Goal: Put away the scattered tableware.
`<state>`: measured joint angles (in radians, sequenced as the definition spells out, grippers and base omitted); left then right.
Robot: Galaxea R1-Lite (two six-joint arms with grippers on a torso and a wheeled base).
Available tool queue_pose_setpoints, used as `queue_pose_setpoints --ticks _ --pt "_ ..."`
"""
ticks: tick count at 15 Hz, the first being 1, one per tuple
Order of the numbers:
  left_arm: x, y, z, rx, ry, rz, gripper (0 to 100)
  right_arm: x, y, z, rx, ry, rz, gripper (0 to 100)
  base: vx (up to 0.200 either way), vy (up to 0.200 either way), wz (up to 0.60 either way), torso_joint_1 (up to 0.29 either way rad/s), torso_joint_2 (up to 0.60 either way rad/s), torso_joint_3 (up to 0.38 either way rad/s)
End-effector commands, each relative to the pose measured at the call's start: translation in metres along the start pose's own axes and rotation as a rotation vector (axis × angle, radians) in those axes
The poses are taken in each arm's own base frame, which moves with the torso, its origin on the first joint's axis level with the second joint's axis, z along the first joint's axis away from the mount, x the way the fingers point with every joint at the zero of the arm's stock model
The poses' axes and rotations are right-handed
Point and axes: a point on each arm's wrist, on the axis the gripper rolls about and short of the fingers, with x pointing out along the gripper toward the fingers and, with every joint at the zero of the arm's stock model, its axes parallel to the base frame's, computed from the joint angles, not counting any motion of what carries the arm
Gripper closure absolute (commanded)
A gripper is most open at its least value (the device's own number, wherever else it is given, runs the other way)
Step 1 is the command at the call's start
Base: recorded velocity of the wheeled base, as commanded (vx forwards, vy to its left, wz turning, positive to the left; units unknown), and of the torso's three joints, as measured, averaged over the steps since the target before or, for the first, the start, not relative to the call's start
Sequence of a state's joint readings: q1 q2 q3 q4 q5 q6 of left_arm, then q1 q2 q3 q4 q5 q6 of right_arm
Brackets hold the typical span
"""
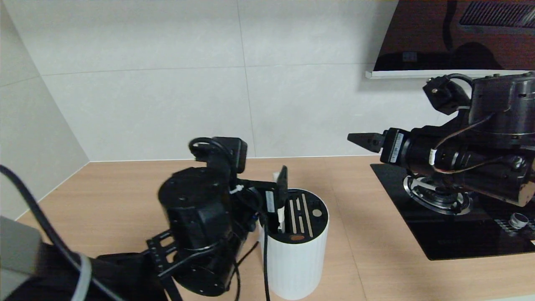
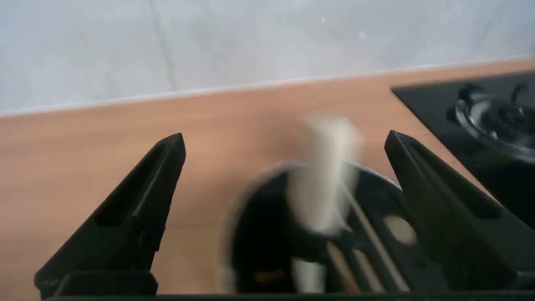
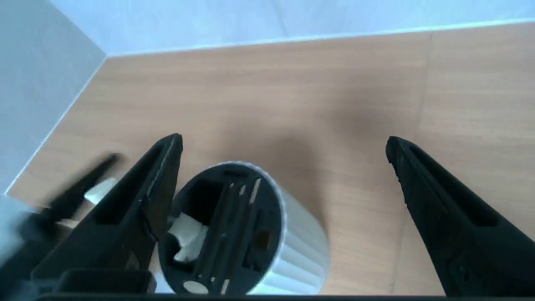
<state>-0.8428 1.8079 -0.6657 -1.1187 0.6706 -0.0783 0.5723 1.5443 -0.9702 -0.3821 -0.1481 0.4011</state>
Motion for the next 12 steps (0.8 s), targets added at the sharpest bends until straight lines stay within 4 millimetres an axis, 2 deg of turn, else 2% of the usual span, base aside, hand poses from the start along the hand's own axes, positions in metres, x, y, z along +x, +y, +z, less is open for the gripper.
queue_pose_setpoints --ticks 1,4,5,6,8,12 --pt "-0.018 0.039 0.038 -0.032 -0.082 0.053 0 -0.03 -0.012 0.009 0.008 -0.056 -0.027 0 0.0 0.0 0.0 0.0 0.0 0.0" --pt "-0.04 0.074 0.054 -0.024 -0.131 0.132 0 -0.079 -0.037 0.01 -0.003 -0.134 -0.089 0 0.0 0.0 0.0 0.0 0.0 0.0" --pt "-0.042 0.076 0.055 -0.024 -0.135 0.138 0 -0.082 -0.039 0.011 0.0 -0.142 -0.097 0 0.0 0.0 0.0 0.0 0.0 0.0" --pt "-0.065 0.098 0.066 -0.026 -0.184 0.18 0 -0.113 -0.053 0.011 0.012 -0.216 -0.149 0 0.0 0.0 0.0 0.0 0.0 0.0" --pt "-0.091 0.122 0.079 -0.008 -0.251 0.243 0 -0.154 -0.056 0.01 0.015 -0.315 -0.152 0 0.0 0.0 0.0 0.0 0.0 0.0" --pt "-0.156 0.164 0.098 0.065 -0.321 0.403 0 -0.234 -0.059 -0.012 -0.194 -0.522 -0.233 0 0.0 0.0 0.0 0.0 0.0 0.0"
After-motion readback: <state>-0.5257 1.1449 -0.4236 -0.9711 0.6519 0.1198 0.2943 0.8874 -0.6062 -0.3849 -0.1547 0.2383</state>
